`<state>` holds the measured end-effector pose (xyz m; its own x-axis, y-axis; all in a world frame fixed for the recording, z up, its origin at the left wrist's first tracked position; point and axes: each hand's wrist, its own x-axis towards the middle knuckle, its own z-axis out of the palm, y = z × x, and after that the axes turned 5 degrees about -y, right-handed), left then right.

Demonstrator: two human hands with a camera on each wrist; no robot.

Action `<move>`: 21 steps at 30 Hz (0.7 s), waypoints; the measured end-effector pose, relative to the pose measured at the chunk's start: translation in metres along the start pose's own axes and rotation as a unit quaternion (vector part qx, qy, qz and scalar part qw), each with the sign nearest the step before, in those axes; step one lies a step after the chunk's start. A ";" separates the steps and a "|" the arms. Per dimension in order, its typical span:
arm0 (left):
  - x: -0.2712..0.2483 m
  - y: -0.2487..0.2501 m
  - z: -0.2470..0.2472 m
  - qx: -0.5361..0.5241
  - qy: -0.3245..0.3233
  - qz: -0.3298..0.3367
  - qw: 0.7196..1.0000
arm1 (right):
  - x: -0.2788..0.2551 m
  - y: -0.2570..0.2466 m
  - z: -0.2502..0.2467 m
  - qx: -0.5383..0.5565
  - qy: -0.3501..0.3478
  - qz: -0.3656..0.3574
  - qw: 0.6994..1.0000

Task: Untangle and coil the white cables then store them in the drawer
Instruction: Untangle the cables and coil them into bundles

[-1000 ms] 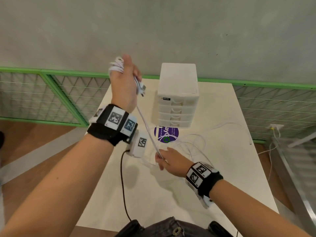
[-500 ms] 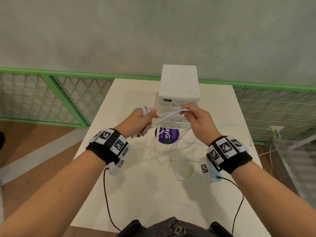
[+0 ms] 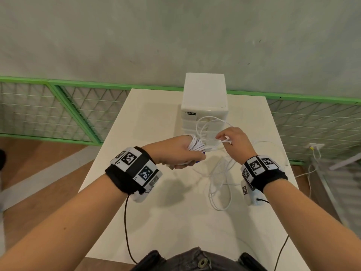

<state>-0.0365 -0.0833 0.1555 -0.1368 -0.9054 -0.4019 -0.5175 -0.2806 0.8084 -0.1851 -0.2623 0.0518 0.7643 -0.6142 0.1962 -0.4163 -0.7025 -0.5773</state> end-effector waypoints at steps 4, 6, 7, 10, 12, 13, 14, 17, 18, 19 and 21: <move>0.000 0.002 -0.003 -0.026 0.007 0.007 1.000 | 0.000 0.001 -0.009 0.004 0.077 -0.007 0.997; 0.000 -0.004 -0.006 -0.070 0.032 0.020 0.997 | 0.002 0.008 -0.014 -0.028 0.118 0.012 0.993; -0.001 -0.007 -0.008 -0.101 0.043 0.027 0.994 | 0.001 0.013 -0.015 -0.041 0.122 0.030 0.991; -0.004 -0.008 -0.016 -0.174 0.078 0.062 0.980 | -0.006 0.026 -0.010 -0.092 0.085 0.029 0.992; -0.007 -0.003 -0.024 -0.222 0.111 0.098 0.964 | -0.013 0.032 0.000 -0.104 0.049 0.009 0.993; -0.009 0.000 -0.030 -0.247 0.133 0.114 0.953 | -0.017 0.034 0.006 -0.090 0.040 0.009 0.995; -0.010 0.002 -0.035 -0.271 0.157 0.129 0.941 | -0.021 0.036 0.012 -0.063 0.040 0.015 0.997; -0.010 0.006 -0.047 -0.300 0.217 0.164 0.914 | -0.033 0.035 0.021 0.034 -0.009 0.067 0.997; -0.009 0.006 -0.048 -0.299 0.231 0.166 0.911 | -0.037 0.034 0.022 0.053 -0.048 0.084 0.994; -0.009 0.005 -0.049 -0.300 0.243 0.164 0.908 | -0.040 0.033 0.022 0.061 -0.083 0.096 0.990; -0.008 0.002 -0.051 -0.319 0.263 0.166 0.895 | -0.046 0.031 0.020 0.064 -0.102 0.118 0.986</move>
<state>0.0064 -0.0931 0.1823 0.3109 -0.9500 0.0290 0.0893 0.0596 0.9942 -0.2234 -0.2492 0.0090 0.7420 -0.6610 -0.1119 -0.5393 -0.4894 -0.6853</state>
